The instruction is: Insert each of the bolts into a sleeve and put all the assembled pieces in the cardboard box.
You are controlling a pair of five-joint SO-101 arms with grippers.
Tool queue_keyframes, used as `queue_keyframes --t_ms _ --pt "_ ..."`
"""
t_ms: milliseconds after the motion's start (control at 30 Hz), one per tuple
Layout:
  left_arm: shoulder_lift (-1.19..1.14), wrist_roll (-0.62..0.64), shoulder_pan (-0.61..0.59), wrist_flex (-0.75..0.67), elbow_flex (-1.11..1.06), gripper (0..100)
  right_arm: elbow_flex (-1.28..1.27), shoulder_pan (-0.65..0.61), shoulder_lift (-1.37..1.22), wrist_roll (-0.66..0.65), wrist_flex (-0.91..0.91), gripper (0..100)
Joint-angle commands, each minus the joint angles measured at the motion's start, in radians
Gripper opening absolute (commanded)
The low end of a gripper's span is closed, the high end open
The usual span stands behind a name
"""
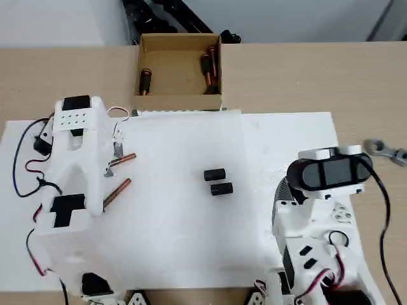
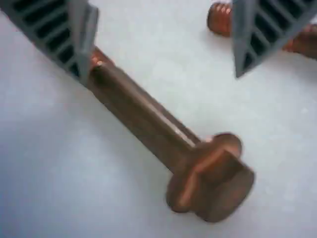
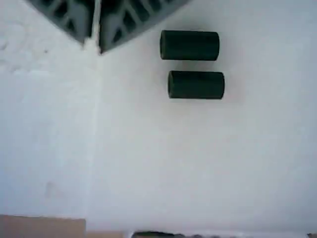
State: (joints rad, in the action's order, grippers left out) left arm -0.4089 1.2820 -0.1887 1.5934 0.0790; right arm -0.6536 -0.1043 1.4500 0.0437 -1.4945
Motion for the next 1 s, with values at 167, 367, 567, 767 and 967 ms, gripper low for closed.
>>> queue_keyframes --t_ms 167,367,567,767,967 --pt "-0.014 0.009 -0.028 -0.026 -0.007 18 0.005 0.002 0.004 0.008 0.021 0.4" --pt "-0.017 0.005 -0.084 -0.026 -0.007 18 0.005 0.002 0.004 0.008 0.021 0.4" --pt "-0.018 0.000 -0.091 -0.038 -0.013 18 0.008 0.002 0.004 0.008 0.021 0.4" --pt "-0.018 -0.037 -0.091 -0.068 -0.013 9 0.011 0.002 0.005 0.003 0.021 0.4" --pt "-0.020 -0.084 -0.092 -0.066 -0.013 1 0.011 0.002 0.005 0.003 0.021 0.4"
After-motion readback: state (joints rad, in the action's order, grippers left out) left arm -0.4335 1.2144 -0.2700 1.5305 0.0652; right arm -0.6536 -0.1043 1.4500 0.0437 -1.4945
